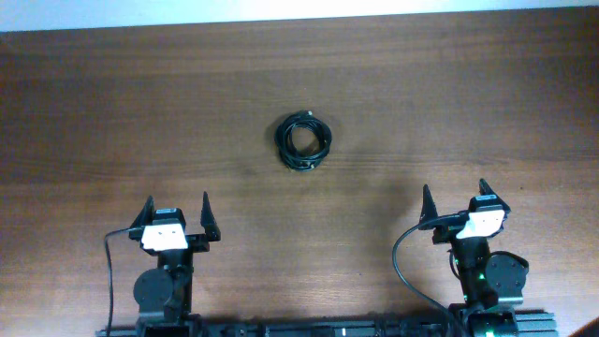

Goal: Untangle cables

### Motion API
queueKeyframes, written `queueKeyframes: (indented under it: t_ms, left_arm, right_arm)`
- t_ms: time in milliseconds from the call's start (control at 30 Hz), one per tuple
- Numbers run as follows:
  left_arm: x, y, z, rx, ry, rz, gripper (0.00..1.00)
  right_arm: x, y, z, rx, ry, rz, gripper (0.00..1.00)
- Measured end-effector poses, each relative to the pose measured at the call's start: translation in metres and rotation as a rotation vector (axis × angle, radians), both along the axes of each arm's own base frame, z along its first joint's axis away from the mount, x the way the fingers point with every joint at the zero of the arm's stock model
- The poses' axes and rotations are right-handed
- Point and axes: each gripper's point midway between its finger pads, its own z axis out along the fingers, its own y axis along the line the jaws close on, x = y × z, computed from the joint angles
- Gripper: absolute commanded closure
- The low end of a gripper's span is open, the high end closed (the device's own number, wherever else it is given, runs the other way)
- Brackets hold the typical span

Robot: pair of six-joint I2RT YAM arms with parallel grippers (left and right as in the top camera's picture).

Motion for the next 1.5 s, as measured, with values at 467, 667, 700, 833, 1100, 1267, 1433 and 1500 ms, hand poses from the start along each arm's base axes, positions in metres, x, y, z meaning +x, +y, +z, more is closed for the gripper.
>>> queueKeyframes:
  t_ms: [467, 667, 700, 833, 1100, 1267, 1433, 1500]
  left_arm:
    - [0.000, 0.008, 0.003, 0.008, -0.011, 0.048, 0.01]
    - [-0.001, 0.010, 0.003, 0.008, -0.010, 0.059, 0.01]
    - [0.000, 0.006, 0.002, 0.007, -0.010, 0.035, 0.01]
    - [0.001, -0.018, 0.015, -0.001, -0.063, -0.107, 0.01]
    - [-0.008, -0.045, 0.069, 0.022, -0.287, -0.266, 0.01]
    - [-0.015, -0.056, 0.086, 0.038, -0.355, -0.330, 0.01]
    - [-0.026, -0.060, 0.131, 0.077, -0.407, -0.346, 0.01]
    - [-0.027, -0.061, 0.151, 0.118, -0.374, -0.349, 0.01]
  right_arm:
    - [0.000, 0.000, 0.000, 0.000, 0.000, 0.000, 0.02]
    - [0.000, 0.000, 0.000, 0.000, 0.000, 0.000, 0.02]
    - [0.000, 0.000, 0.000, 0.000, 0.000, 0.000, 0.02]
    - [0.000, 0.000, 0.000, 0.000, 0.000, 0.000, 0.02]
    - [0.000, 0.010, 0.024, 0.035, -0.096, 0.059, 0.02]
    - [-0.023, 0.077, 0.035, 0.305, -0.052, 0.470, 0.02]
    - [-0.047, 0.095, 0.087, 0.300, -0.245, 0.637, 0.01]
    - [-0.054, 0.095, 0.108, 0.253, -0.309, 0.645, 0.02]
